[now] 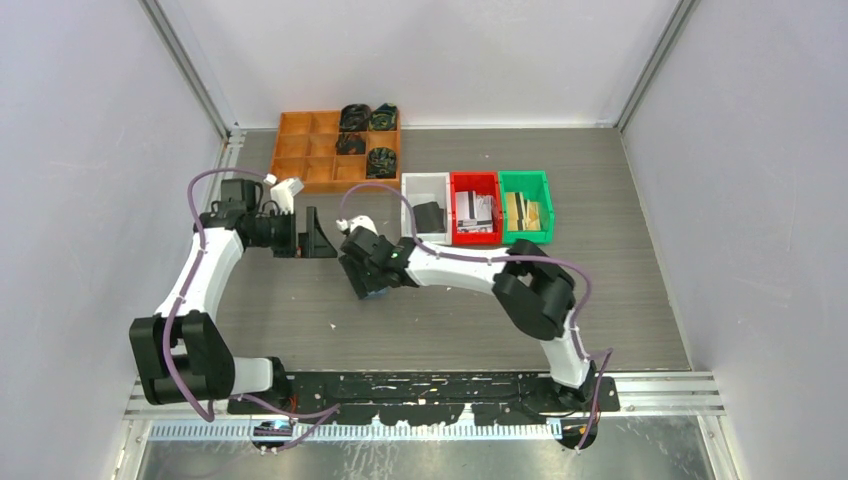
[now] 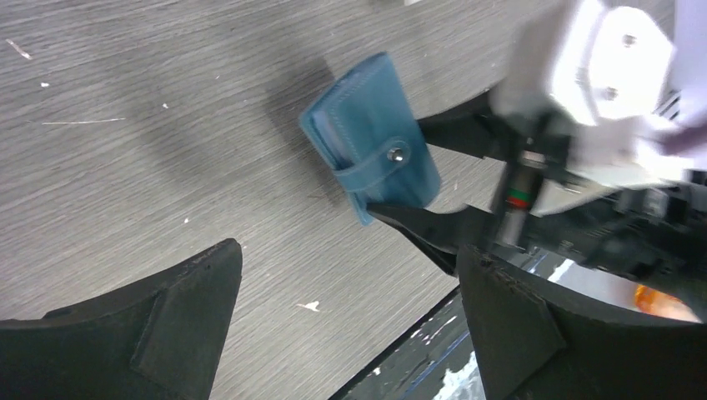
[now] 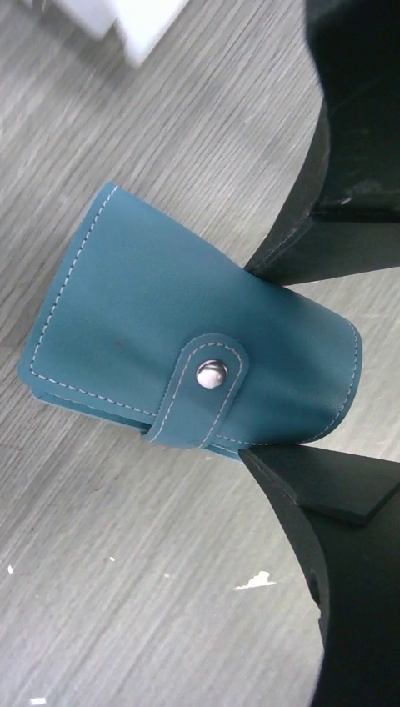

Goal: Take the credit cards out of the card holder
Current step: Pick up the card holder from the center of the board, then open the card holder.

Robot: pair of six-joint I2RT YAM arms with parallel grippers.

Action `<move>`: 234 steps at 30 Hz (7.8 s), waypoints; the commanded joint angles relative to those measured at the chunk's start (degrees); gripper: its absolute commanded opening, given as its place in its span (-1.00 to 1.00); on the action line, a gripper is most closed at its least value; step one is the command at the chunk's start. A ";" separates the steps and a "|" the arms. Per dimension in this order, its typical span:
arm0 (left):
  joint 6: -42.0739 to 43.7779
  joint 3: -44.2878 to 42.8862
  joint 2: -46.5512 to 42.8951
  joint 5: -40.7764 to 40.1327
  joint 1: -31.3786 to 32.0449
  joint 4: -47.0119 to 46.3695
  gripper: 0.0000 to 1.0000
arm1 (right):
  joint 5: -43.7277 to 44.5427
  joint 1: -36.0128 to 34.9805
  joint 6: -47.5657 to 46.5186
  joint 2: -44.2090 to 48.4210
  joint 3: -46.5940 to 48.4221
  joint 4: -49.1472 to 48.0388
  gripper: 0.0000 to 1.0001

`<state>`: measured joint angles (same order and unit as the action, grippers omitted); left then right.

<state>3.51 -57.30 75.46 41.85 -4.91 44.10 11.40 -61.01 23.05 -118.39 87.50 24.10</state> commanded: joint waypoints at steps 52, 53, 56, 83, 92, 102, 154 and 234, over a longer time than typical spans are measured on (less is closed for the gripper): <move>-30.98 -5.17 -15.16 15.14 -0.20 -9.07 -0.71 | -19.79 0.53 -0.26 27.36 -0.34 -14.24 0.93; -29.58 -5.71 -15.08 15.16 -0.24 -8.09 -0.76 | -23.07 1.62 1.16 27.64 -0.43 -13.59 0.97; -24.22 -7.94 -14.89 17.48 -0.20 -4.37 -0.85 | -34.05 6.23 7.71 29.90 -3.66 -14.88 0.99; -33.14 -8.91 -22.58 34.09 -0.11 -9.56 -0.88 | -57.91 14.52 51.64 27.88 -18.91 -66.70 0.10; -28.48 -9.90 -21.63 32.80 -0.19 -4.87 0.06 | -57.02 14.52 49.28 32.29 -20.80 -63.12 -0.81; -28.90 -10.49 -21.49 31.73 -0.16 -4.60 0.21 | -59.32 14.44 38.31 33.67 -16.55 -47.08 -0.95; -41.68 -7.00 -23.80 29.23 -0.10 -16.80 -0.52 | -61.45 12.68 58.27 30.23 -23.02 -74.82 -0.88; -24.35 -10.92 -21.38 1.16 -0.35 2.36 -1.00 | -32.89 8.49 26.01 37.62 -4.94 -11.14 0.60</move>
<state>-15.86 -67.75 54.89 49.01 -5.37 55.22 -21.17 -51.05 41.58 -82.52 84.93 22.72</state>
